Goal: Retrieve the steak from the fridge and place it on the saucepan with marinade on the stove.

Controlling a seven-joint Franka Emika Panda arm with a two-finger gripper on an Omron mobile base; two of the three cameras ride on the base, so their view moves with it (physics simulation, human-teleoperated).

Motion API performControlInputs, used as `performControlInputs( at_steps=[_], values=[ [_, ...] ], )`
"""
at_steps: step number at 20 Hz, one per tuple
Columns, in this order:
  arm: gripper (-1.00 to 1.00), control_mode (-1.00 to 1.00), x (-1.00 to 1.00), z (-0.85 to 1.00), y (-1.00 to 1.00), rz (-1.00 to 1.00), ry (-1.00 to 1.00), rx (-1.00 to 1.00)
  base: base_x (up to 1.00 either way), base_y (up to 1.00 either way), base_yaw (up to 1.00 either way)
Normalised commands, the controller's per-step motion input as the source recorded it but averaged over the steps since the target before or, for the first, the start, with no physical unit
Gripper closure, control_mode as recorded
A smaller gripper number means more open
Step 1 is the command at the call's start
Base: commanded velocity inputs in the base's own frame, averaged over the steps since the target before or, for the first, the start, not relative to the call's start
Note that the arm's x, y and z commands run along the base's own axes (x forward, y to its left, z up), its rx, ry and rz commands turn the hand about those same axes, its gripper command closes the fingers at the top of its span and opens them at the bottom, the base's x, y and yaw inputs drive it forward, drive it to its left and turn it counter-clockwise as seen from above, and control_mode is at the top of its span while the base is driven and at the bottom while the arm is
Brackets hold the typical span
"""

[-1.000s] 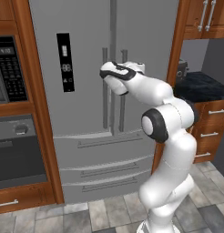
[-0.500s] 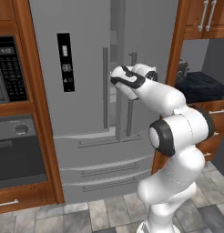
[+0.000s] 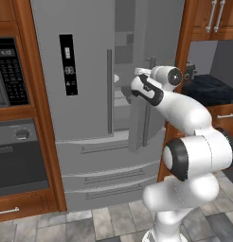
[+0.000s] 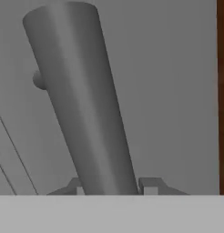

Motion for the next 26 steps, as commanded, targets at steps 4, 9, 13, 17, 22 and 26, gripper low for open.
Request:
performControlInputs(
  at_steps=[4,9,13,17,22,26],
  values=[
    [1.0,-1.0,-0.49,0.04,-0.88,0.04,0.0,0.08,0.0,0.0,0.0],
    [1.0,-1.0,-0.3,0.0,-0.93,0.09,0.0,0.08,0.0,0.0,0.0],
    [1.0,-1.0,-0.1,0.0,-0.83,0.13,-0.03,0.05,0.0,0.0,0.0],
    [1.0,-1.0,-0.07,0.0,-0.76,0.13,-0.03,0.04,0.0,0.0,0.0],
    [1.0,-1.0,-0.04,0.0,-0.56,0.09,0.0,0.03,0.0,0.0,0.0],
    [1.0,-1.0,-0.02,0.0,-0.37,0.07,0.0,0.01,0.0,0.0,0.0]
  ],
)
